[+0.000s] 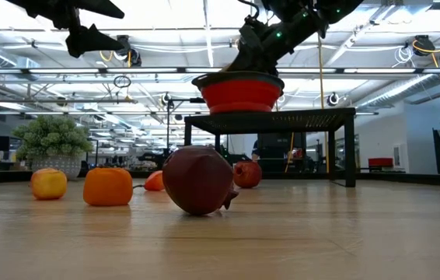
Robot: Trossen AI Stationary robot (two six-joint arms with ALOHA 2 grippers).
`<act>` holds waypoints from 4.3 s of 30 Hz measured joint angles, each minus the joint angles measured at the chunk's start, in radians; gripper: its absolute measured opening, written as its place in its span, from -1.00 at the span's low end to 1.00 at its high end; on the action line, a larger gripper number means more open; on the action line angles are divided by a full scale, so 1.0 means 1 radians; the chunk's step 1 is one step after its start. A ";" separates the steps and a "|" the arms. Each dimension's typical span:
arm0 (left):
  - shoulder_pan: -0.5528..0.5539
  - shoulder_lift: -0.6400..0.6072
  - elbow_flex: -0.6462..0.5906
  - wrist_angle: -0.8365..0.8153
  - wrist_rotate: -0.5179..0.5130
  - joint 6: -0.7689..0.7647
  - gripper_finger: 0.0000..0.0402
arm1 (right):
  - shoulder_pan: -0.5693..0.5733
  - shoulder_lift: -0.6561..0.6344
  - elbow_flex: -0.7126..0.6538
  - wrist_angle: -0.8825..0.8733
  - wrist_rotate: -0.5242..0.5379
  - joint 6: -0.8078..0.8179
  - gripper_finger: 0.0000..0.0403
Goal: Pick & Place Fruit
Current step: Put the kiwi into the red strainer bowl on the shelf, then put the bottom pomegranate into the red strainer bowl on the shelf
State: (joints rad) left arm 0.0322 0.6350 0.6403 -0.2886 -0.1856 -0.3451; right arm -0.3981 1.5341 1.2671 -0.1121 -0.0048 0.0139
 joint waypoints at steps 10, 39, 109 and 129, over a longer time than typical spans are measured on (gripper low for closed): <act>0.000 0.000 0.000 0.000 0.000 0.001 0.76 | 0.000 0.000 0.000 -0.009 0.000 -0.011 0.21; 0.000 0.000 0.000 0.004 0.005 0.000 0.76 | 0.201 -0.219 -0.039 -0.012 0.006 0.055 -0.98; -0.317 0.972 0.739 -0.582 -0.036 -0.914 0.76 | 0.343 -1.364 -0.897 0.145 -0.076 0.217 -1.00; -0.377 1.127 0.740 -0.248 0.041 -0.782 0.76 | 0.343 -1.378 -0.920 0.145 -0.079 0.217 -1.00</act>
State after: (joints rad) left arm -0.3452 1.7624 1.3804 -0.5363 -0.1450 -1.1266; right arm -0.0551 0.1558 0.3470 0.0332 -0.0837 0.2312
